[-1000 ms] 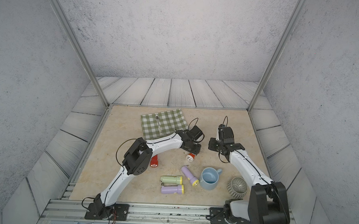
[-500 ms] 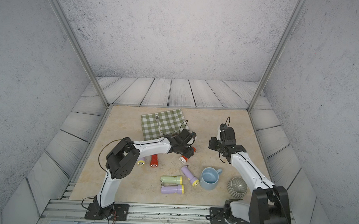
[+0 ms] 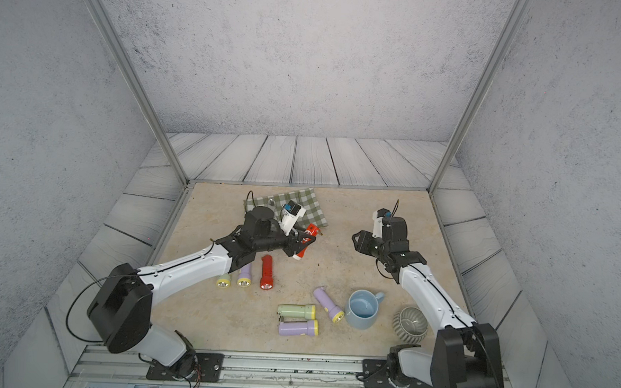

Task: Close the plug at the bottom of the flashlight
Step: Pick up the flashlight from the center of the board.

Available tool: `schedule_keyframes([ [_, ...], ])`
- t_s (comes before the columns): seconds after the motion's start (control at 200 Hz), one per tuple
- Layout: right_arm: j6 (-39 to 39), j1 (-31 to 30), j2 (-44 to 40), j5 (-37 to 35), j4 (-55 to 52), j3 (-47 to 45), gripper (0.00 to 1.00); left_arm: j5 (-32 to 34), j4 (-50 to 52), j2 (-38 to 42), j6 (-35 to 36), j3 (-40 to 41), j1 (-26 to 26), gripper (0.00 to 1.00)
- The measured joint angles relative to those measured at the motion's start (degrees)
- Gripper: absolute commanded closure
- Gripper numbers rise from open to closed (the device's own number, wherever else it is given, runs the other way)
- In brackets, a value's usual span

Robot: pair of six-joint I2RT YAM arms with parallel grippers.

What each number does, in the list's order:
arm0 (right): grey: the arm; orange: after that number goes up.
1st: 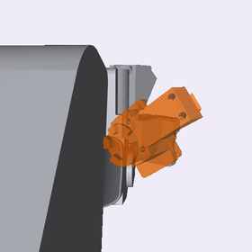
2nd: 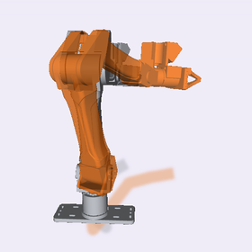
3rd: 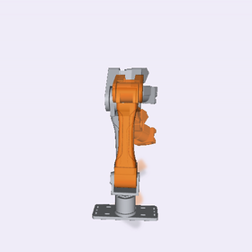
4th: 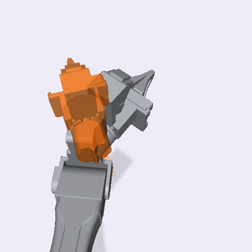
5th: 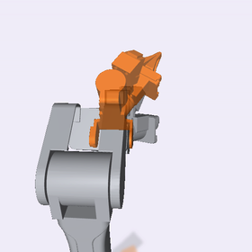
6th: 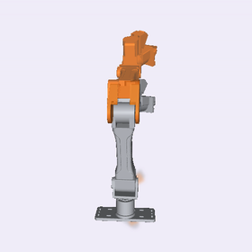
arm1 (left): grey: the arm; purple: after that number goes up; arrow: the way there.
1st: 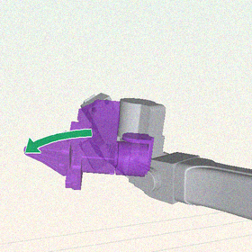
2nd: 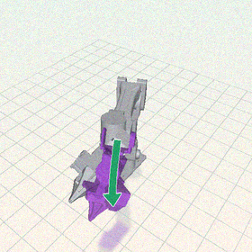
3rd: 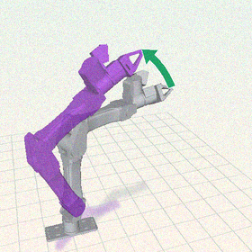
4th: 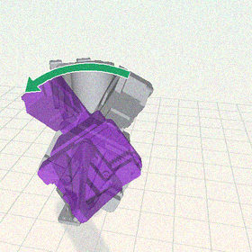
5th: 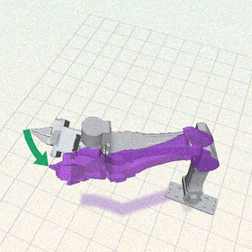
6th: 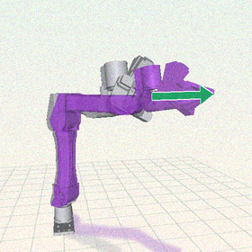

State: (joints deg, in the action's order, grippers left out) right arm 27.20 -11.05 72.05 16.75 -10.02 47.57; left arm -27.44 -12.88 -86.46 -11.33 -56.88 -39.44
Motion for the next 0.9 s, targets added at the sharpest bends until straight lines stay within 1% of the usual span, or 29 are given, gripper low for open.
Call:
schedule_keyframes([
  [0.06, -0.4, -0.9, 0.5, -0.5, -0.7, 1.4, 0.49, -2.4, -1.0, 1.4, 0.8, 2.0, 1.0, 0.96],
  [0.135, -1.0, -2.3, 0.5, -0.7, -1.1, 3.0, 0.48, -6.6, -3.3, 3.3, 1.2, 4.6, 2.3, 1.0],
  [0.235, -1.8, -4.0, 0.4, -0.2, -1.3, 5.3, 0.49, -13.0, -7.1, 6.3, 0.8, 7.7, 4.9, 1.0],
  [0.36, -2.6, -6.3, 0.3, 2.2, -1.4, 8.0, 0.48, -20.0, -10.3, 9.7, 0.7, 9.0, 7.0, 1.0],
  [0.47, -2.5, -8.0, 0.1, 8.2, 0.5, 9.8, 0.48, -25.1, -12.3, 12.4, 0.9, 9.0, 7.1, 1.0],
  [0.611, -1.6, -9.9, -0.1, 19.6, 4.7, 11.4, 0.47, -30.5, -13.8, 14.1, 0.9, 9.0, 7.1, 1.0],
  [0.706, -1.3, -11.5, -0.1, 26.0, 6.3, 13.6, 0.45, -33.5, -14.0, 14.1, 0.7, 9.0, 7.2, 1.0],
  [0.791, -1.5, -13.2, -0.6, 29.9, 7.5, 14.9, 0.43, -36.4, -14.6, 14.1, 0.1, 8.9, 7.6, 1.0],
  [0.896, -1.5, -15.0, -2.5, 33.0, 8.1, 15.0, 0.41, -39.4, -15.2, 14.2, -1.2, 8.9, 7.6, 1.0],
])
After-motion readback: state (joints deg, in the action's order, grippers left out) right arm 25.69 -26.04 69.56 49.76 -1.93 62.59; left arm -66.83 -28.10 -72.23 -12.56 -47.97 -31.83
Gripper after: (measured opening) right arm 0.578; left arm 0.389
